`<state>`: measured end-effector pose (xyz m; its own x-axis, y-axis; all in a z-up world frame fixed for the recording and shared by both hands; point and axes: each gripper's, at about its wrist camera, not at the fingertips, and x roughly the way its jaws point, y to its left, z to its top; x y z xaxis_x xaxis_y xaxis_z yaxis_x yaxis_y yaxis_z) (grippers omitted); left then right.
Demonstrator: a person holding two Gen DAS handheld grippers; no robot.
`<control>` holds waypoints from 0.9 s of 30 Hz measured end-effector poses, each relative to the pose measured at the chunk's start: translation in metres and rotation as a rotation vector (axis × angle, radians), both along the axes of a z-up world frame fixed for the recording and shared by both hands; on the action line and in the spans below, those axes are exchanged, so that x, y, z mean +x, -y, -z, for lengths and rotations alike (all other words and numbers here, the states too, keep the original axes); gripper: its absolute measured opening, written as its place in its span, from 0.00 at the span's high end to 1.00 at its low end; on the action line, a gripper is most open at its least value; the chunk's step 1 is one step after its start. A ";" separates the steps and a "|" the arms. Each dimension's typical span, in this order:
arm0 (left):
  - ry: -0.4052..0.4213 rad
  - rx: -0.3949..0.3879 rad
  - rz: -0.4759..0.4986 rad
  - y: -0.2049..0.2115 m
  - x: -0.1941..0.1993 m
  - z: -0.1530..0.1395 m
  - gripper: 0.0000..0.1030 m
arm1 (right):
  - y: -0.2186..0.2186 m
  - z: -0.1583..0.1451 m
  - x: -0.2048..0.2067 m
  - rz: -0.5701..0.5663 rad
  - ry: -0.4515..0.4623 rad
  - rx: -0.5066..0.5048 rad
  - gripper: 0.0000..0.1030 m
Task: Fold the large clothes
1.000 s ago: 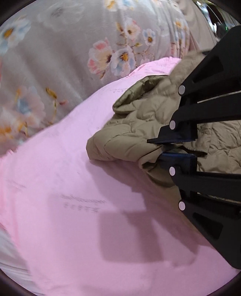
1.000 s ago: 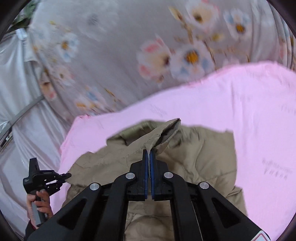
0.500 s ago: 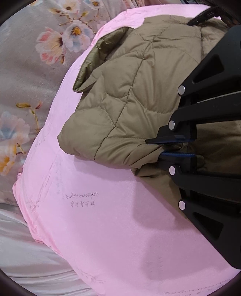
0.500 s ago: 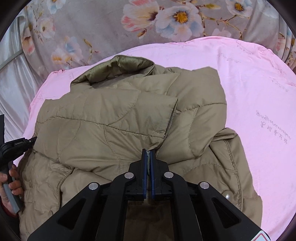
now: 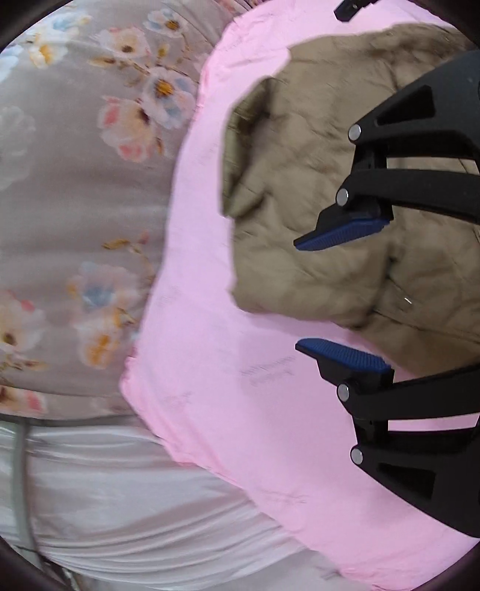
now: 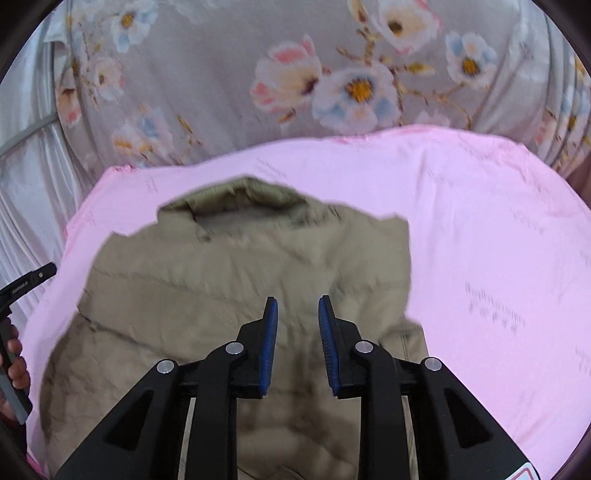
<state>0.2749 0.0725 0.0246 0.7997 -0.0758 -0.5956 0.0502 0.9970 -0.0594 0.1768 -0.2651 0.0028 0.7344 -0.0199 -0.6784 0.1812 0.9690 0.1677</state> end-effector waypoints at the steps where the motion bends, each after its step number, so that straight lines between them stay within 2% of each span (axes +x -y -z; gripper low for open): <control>1: 0.015 -0.007 0.011 0.010 0.007 -0.011 0.50 | -0.003 -0.007 0.006 -0.009 0.016 -0.001 0.76; 3: 0.020 -0.008 0.037 0.032 0.019 -0.019 0.47 | -0.014 -0.019 0.022 -0.026 0.044 -0.011 0.69; 6: 0.003 0.036 0.074 0.072 0.037 -0.007 0.46 | -0.033 -0.014 0.046 -0.050 0.044 -0.042 0.62; 9: -0.073 0.104 0.112 0.109 0.055 0.037 0.46 | -0.048 0.013 0.066 -0.067 -0.013 -0.064 0.61; 12: -0.147 0.168 0.115 0.124 0.063 0.088 0.46 | -0.058 0.051 0.078 -0.064 -0.097 -0.111 0.59; 13: -0.140 0.170 0.108 0.124 0.062 0.106 0.44 | -0.060 0.067 0.079 -0.065 -0.121 -0.120 0.59; 14: -0.116 0.169 0.104 0.123 0.057 0.111 0.43 | -0.059 0.077 0.075 -0.067 -0.112 -0.104 0.59; 17: -0.106 0.197 0.099 0.127 0.054 0.114 0.42 | -0.059 0.079 0.071 -0.053 -0.106 -0.104 0.58; 27: -0.114 0.194 0.091 0.126 0.055 0.117 0.40 | -0.062 0.083 0.071 -0.048 -0.109 -0.120 0.56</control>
<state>0.3296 -0.0533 -0.0928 0.7215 -0.0199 -0.6922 0.1447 0.9818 0.1227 0.2476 -0.2036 -0.0802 0.6584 -0.0722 -0.7492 0.1451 0.9889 0.0322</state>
